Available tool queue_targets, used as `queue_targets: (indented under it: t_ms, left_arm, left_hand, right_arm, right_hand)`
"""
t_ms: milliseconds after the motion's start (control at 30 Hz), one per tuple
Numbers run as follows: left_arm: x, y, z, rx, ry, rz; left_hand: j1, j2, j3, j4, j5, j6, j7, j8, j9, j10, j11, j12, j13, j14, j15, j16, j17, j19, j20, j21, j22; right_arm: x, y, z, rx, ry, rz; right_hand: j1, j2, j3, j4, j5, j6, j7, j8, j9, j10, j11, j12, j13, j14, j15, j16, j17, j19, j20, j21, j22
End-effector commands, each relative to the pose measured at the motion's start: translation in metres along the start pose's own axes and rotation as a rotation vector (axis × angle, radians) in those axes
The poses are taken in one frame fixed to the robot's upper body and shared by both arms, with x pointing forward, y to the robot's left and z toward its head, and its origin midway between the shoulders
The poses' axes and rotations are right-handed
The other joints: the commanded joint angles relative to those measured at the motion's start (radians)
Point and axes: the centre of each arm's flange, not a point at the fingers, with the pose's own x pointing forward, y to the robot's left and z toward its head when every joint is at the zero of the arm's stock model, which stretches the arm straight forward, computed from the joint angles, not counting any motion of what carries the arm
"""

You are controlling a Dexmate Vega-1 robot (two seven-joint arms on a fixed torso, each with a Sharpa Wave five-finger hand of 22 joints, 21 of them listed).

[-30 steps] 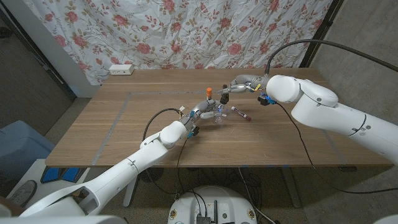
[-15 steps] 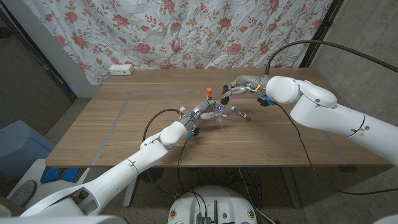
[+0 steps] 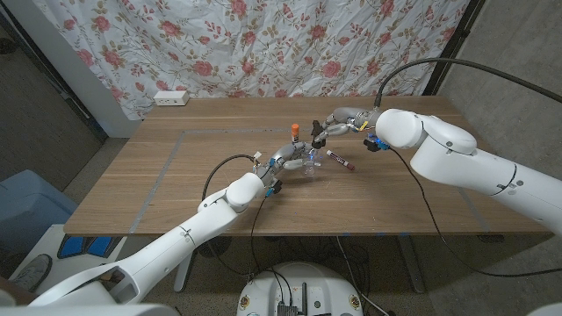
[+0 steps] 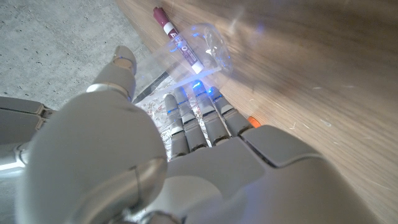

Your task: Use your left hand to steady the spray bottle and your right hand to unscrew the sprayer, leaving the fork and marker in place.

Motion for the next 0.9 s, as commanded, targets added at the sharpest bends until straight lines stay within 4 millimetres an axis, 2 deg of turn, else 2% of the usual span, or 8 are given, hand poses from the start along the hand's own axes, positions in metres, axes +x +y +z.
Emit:
queue_targets:
  t_ms: [33,233,567,667,767,900]
  left_arm:
    - [0.0000,-0.0019,0.0020,0.001,0.000,-0.008]
    - [0.0026,-0.0044,0.0034,0.000,-0.004,-0.019]
    - [0.0046,-0.0054,0.0037,-0.001,-0.004,-0.025]
    - [0.0046,-0.0055,0.0035,-0.002,-0.002,-0.026]
    - [0.0045,-0.0056,0.0029,-0.003,0.000,-0.026]
    - [0.0046,-0.0056,0.0021,-0.002,0.001,-0.029]
  left_hand:
    - [-0.052,0.100,0.021,0.009,0.003,0.061,0.021,0.007,0.004,0.033,-0.025,0.004,0.002,0.009,-0.096,-0.002,0.007,0.009,-0.031,0.000,0.002]
    - [-0.052,0.099,0.021,0.008,0.003,0.060,0.019,0.007,0.003,0.033,-0.026,0.003,0.003,0.009,-0.097,-0.002,0.008,0.009,-0.032,0.000,0.002]
    - [-0.054,0.102,0.023,0.009,0.003,0.059,0.022,0.007,0.003,0.034,-0.024,0.001,0.005,0.008,-0.095,-0.004,0.008,0.009,-0.030,0.000,0.002]
    - [-0.054,0.102,0.023,0.009,0.003,0.057,0.022,0.007,0.003,0.034,-0.022,0.000,0.005,0.008,-0.095,-0.005,0.009,0.008,-0.030,-0.001,0.002]
    - [-0.057,0.101,0.023,0.009,0.003,0.057,0.020,0.007,0.003,0.035,-0.025,0.000,0.005,0.009,-0.095,-0.005,0.009,0.009,-0.031,0.000,0.002]
    - [-0.058,0.103,0.024,0.010,0.003,0.056,0.021,0.007,0.003,0.033,-0.025,-0.002,0.006,0.008,-0.094,-0.007,0.009,0.008,-0.029,0.000,0.002]
  right_arm:
    - [-0.0034,0.0009,-0.0045,0.018,-0.006,0.006]
    - [-0.0051,-0.0004,-0.0068,0.014,-0.012,0.010]
    - [-0.0053,-0.0004,-0.0104,0.049,-0.019,0.005]
    - [-0.0052,-0.0004,-0.0107,0.055,-0.021,0.003]
    - [-0.0052,-0.0005,-0.0111,0.059,-0.024,0.005]
    - [-0.0049,-0.0010,-0.0114,0.064,-0.030,0.005]
  right_hand:
    - [0.037,0.009,0.021,-0.002,0.010,0.006,-0.012,0.003,0.004,0.006,-0.009,0.006,0.002,-0.001,-0.008,-0.005,0.002,0.008,-0.007,0.004,0.002]
    - [0.071,0.013,0.035,-0.002,0.016,0.009,-0.030,0.004,0.005,0.004,-0.019,0.004,0.002,-0.002,-0.017,-0.005,0.001,0.007,-0.020,0.002,0.002]
    - [0.139,0.025,0.063,-0.003,0.025,0.022,-0.086,0.010,0.010,0.009,-0.032,0.005,0.002,-0.003,-0.037,-0.003,0.002,0.009,-0.040,0.002,0.001]
    - [0.156,0.025,0.068,-0.002,0.027,0.019,-0.112,0.009,0.012,0.009,-0.037,0.005,0.002,-0.002,-0.039,-0.002,0.002,0.010,-0.042,0.002,0.001]
    - [0.170,0.023,0.071,0.000,0.027,0.012,-0.153,0.005,0.011,0.007,-0.043,0.003,0.002,-0.004,-0.042,-0.001,0.003,0.009,-0.043,0.001,0.001]
    - [0.184,0.024,0.074,0.002,0.027,0.010,-0.167,0.003,0.011,0.001,-0.054,0.001,0.002,-0.007,-0.050,-0.001,0.004,0.008,-0.047,0.001,0.001]
